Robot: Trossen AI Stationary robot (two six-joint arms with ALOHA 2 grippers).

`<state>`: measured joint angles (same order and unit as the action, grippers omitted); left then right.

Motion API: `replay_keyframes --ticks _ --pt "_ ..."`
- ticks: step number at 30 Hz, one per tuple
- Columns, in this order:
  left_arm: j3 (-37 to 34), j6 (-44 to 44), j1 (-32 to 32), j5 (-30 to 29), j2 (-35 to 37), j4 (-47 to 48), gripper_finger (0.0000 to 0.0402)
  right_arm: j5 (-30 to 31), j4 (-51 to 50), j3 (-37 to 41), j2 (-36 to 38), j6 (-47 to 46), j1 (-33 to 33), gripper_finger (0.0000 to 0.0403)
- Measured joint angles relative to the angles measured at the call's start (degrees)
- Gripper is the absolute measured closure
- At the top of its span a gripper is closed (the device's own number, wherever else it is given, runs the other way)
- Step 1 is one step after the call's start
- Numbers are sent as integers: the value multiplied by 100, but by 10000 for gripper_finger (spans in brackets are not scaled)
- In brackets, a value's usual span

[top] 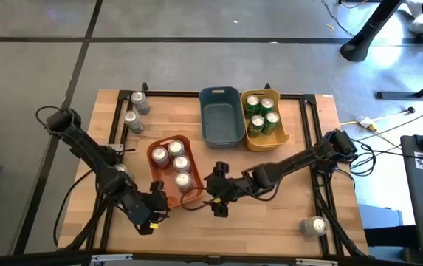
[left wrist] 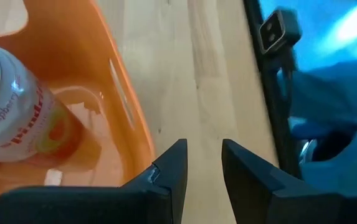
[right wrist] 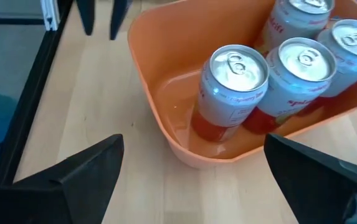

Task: Sort soda cans
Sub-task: Move the orange bin to the top left of the table

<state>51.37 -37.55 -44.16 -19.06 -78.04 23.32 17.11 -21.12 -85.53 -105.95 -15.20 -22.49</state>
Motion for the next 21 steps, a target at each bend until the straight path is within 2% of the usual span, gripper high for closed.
replay_keyframes --ticks 6,12,21 --pt "117 10 -11 -26 268 1 313 32 2 0 0 -258 -14 16" --pt "-131 -26 59 -84 181 54 312 39 -1 1 -1 -288 1 16" --pt "-125 -93 308 -88 78 88 314 41 -1 1 -2 -297 0 16"
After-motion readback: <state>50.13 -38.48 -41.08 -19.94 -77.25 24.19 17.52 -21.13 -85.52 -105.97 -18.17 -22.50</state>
